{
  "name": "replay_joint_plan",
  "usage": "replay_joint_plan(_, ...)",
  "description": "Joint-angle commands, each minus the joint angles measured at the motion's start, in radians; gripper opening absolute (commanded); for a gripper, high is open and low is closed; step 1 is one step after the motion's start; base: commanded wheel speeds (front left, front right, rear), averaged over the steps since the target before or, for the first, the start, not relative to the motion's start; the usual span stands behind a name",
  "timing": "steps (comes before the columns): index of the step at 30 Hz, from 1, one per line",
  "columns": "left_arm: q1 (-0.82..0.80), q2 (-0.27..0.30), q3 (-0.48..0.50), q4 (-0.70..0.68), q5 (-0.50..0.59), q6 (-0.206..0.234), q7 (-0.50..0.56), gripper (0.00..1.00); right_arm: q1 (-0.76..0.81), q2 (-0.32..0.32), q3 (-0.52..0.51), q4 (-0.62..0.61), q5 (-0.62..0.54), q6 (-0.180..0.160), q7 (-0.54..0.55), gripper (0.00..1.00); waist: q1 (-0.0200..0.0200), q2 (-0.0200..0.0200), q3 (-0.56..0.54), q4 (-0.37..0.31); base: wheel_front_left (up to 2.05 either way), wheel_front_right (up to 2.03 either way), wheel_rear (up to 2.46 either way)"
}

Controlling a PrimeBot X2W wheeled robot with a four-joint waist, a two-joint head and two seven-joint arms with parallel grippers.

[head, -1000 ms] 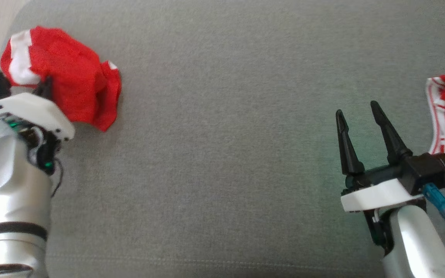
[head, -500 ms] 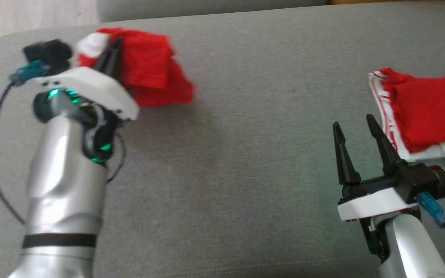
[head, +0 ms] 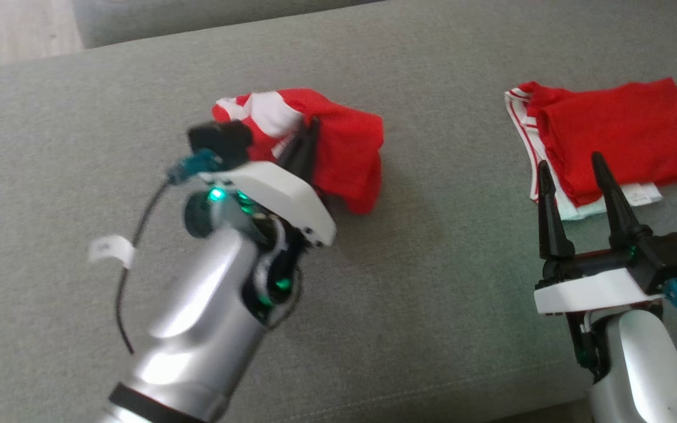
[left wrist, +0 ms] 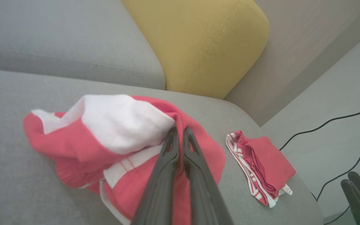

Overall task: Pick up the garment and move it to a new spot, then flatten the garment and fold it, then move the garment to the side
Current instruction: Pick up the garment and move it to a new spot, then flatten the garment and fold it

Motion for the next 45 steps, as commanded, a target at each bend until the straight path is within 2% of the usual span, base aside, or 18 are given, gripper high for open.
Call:
replay_joint_plan(1, -0.043, 0.018, -0.029, -0.04, -0.053, 0.043, -0.046, 0.0, -0.038, 0.002, 0.013, -0.04, 0.006, 0.002, -0.013, 1.0, 0.0, 0.0, 0.014, -0.021, 0.0, 0.0, 0.0)
replay_joint_plan(4, -0.058, 0.018, -0.123, -0.033, -0.125, 0.095, -0.102, 0.0, -0.039, 0.002, 0.012, -0.046, 0.014, 0.002, -0.013, 1.0, 0.0, 0.0, 0.025, -0.037, 0.0, 0.0, 0.0)
replay_joint_plan(5, -0.058, 0.018, -0.123, -0.033, -0.125, 0.095, -0.102, 0.0, -0.039, 0.002, 0.012, -0.046, 0.014, 0.002, -0.013, 1.0, 0.0, 0.0, 0.025, -0.037, 0.0, 0.0, 0.0)
replay_joint_plan(7, -0.072, 0.018, -0.188, -0.02, -0.165, 0.119, -0.127, 0.0, -0.039, 0.002, 0.014, -0.048, 0.019, 0.002, -0.013, 1.0, 0.0, 0.0, 0.031, -0.045, 0.0, 0.0, 0.0)
replay_joint_plan(8, -0.08, 0.018, -0.219, -0.011, -0.182, 0.128, -0.136, 0.18, -0.038, 0.002, 0.015, -0.049, 0.022, 0.002, -0.013, 1.0, 0.0, 0.0, 0.033, -0.048, 0.0, 0.0, 0.0)
replay_joint_plan(9, -0.088, 0.018, -0.249, -0.001, -0.195, 0.137, -0.141, 0.78, -0.038, 0.002, 0.017, -0.049, 0.024, 0.002, -0.013, 1.0, 0.0, 0.0, 0.034, -0.051, 0.0, 0.0, 0.0)
replay_joint_plan(10, -0.095, 0.018, -0.274, 0.007, -0.21, 0.143, -0.148, 1.0, -0.037, 0.002, 0.017, -0.049, 0.027, 0.002, -0.013, 1.0, 0.0, 0.0, 0.036, -0.052, 0.0, 0.0, 0.0)
replay_joint_plan(13, -0.115, 0.018, -0.322, 0.035, -0.244, 0.157, -0.176, 1.0, -0.033, 0.002, 0.016, -0.048, 0.032, 0.002, -0.013, 1.0, 0.0, 0.0, 0.036, -0.049, 0.0, 0.0, 0.0)
replay_joint_plan(16, -0.133, 0.018, -0.327, 0.072, -0.262, 0.163, -0.205, 1.0, -0.026, 0.002, 0.011, -0.047, 0.032, 0.002, -0.013, 1.0, 0.0, 0.0, 0.028, -0.035, 0.0, 0.0, 0.0)
replay_joint_plan(20, -0.153, 0.046, -0.26, 0.117, -0.246, 0.154, -0.247, 1.0, -0.015, 0.003, -0.001, -0.043, 0.024, 0.002, -0.013, 1.0, 0.0, 0.0, 0.001, 0.005, 0.0, 0.0, 0.0)
replay_joint_plan(25, -0.145, 0.158, -0.168, 0.089, -0.157, 0.156, -0.259, 1.0, 0.001, 0.003, -0.011, -0.04, 0.009, 0.002, -0.013, 1.0, 0.0, 0.0, -0.029, 0.058, 0.0, 0.0, 0.0)
replay_joint_plan(30, -0.046, 0.278, -0.061, 0.008, -0.025, 0.159, -0.259, 1.0, 0.016, 0.003, -0.002, -0.033, 0.004, 0.002, -0.013, 1.0, 0.0, 0.0, -0.057, 0.103, 0.0, 0.0, 0.0)
replay_joint_plan(35, 0.132, 0.34, 0.047, -0.061, 0.072, 0.155, -0.259, 1.0, 0.042, 0.003, 0.029, -0.013, 0.015, 0.002, -0.013, 1.0, 0.0, 0.0, -0.08, 0.13, 0.0, 0.0, 0.0)
replay_joint_plan(39, 0.287, 0.317, 0.143, -0.124, 0.141, 0.153, -0.259, 1.0, 0.065, 0.003, 0.059, 0.001, 0.026, 0.002, -0.014, 1.0, 0.0, 0.0, -0.087, 0.137, 0.0, 0.0, 0.0)
replay_joint_plan(45, 0.435, 0.219, 0.307, -0.18, 0.214, 0.11, -0.259, 1.0, 0.086, 0.003, 0.086, 0.002, 0.037, 0.002, -0.014, 1.0, 0.0, 0.0, -0.08, 0.133, 0.0, 0.0, 0.0)
